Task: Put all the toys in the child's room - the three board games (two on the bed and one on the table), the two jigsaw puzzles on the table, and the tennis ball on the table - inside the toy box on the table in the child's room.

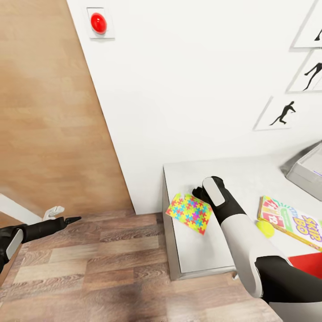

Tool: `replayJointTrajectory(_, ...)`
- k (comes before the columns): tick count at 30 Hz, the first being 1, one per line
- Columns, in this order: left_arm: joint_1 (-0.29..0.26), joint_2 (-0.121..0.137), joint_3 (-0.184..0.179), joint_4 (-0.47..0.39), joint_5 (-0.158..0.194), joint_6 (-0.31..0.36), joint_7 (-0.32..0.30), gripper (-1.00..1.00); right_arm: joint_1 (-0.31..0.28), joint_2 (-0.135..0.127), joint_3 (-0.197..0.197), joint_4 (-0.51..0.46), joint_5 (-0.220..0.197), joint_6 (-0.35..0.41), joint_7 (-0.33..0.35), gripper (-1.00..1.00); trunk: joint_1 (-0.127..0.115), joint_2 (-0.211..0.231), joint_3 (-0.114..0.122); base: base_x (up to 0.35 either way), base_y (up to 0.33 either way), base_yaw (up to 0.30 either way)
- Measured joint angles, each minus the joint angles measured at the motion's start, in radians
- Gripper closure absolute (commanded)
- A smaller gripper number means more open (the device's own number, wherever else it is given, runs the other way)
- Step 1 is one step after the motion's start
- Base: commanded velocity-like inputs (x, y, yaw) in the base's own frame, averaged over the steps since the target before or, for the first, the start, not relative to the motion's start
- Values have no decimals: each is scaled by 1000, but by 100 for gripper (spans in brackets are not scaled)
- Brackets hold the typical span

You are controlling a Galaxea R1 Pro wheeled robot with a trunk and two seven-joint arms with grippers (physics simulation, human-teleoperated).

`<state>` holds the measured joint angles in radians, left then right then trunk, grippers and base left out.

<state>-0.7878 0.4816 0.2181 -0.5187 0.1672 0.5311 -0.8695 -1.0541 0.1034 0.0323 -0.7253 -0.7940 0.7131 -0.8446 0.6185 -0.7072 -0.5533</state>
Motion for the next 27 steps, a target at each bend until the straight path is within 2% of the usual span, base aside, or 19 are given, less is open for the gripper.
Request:
replayJointTrajectory(10, 0, 0, 0, 0, -1, 1, 0, -100, 0, 0, 0, 0, 3, 3, -1, -100, 0, 0, 0, -74, 30, 0)
replayJointTrajectory(27, 0, 0, 0, 0, 0, 1, 0, -100, 0, 0, 0, 0, 9, 9, -2, -100, 0, 0, 0, 38, 64, 0)
